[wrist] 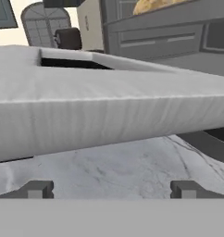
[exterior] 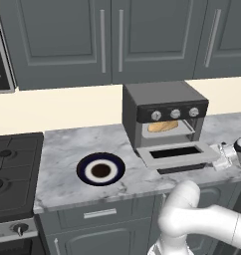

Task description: Pull the toaster oven rack outwards. Pick up the baguette from the plate and place it on the toaster oven rack. Close the toaster oven door fully and set the temperature to the lowest setting.

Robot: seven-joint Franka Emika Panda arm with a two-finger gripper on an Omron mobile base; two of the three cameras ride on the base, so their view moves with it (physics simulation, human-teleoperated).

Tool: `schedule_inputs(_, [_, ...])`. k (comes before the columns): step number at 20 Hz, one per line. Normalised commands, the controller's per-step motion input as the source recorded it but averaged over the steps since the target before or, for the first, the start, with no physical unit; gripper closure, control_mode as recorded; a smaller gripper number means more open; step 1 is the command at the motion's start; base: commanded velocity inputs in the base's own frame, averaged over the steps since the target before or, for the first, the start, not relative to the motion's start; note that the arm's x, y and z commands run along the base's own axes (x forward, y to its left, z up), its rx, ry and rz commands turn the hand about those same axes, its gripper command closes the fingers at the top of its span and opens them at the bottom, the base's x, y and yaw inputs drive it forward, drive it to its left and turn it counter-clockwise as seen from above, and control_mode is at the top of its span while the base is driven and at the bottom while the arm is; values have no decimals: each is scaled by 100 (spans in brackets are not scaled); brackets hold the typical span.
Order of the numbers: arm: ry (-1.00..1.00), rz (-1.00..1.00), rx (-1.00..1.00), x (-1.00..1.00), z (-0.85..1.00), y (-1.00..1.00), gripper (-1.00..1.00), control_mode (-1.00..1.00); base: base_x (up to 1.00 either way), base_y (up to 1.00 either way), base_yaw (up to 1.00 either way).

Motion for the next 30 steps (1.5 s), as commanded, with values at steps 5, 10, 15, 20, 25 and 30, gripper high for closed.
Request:
schedule_inputs(5, [13, -14, -4, 0, 69, 96, -100, -100, 0, 0, 0])
schedule_inputs(10, [21, -15, -16, 0, 80, 100, -100, -100, 0, 0, 0])
schedule_inputs(15, [14, -16, -20, 1, 91, 100, -100, -100, 0, 0, 0])
schedule_inputs(20, [9, -15, -21, 15, 90, 94, -100, -100, 0, 0, 0])
schedule_inputs(25, [4, -15, -21, 32, 79, 85, -100, -100, 0, 0, 0])
schedule_inputs(30, [2, -12, -15, 52, 65, 48, -100, -100, 0, 0, 0])
